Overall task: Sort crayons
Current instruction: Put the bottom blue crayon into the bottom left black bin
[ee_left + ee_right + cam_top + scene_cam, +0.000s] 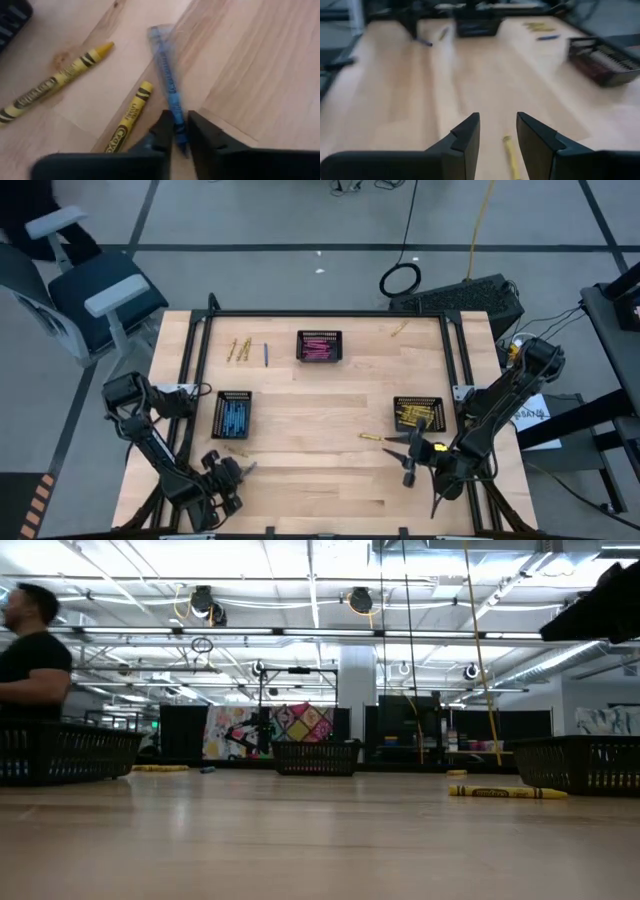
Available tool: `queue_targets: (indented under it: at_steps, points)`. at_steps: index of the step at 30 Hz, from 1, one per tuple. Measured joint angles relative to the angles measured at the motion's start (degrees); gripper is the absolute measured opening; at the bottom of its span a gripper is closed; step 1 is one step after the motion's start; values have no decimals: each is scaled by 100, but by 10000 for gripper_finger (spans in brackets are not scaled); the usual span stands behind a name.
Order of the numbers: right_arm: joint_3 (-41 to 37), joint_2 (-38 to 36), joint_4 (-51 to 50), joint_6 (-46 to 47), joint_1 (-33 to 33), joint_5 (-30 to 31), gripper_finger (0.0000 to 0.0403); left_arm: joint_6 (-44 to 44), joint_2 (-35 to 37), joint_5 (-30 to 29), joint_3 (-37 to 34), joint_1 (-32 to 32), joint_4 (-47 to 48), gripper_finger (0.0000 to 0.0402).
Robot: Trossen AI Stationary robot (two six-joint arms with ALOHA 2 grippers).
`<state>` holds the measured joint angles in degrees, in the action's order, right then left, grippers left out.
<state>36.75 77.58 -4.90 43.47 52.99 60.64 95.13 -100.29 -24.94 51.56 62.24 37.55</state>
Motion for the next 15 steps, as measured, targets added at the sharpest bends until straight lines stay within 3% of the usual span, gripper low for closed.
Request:
queue_targets:
  at_steps: [2, 5, 10, 15]
  points:
    - [2, -123, 17, -70, 48, -354, 114, 0, 9, 38, 53, -6, 5, 16]
    - [4, -388, 12, -152, 204, -541, 114, -74, 52, -114, 219, 1, 92, 13]
    - [4, -566, 197, -293, 423, -216, 114, -903, 144, -1129, 587, -144, 78, 8]
    - [4, -171, 1430, -890, 516, 81, 114, -1852, 144, -2188, 977, -394, 31, 4]
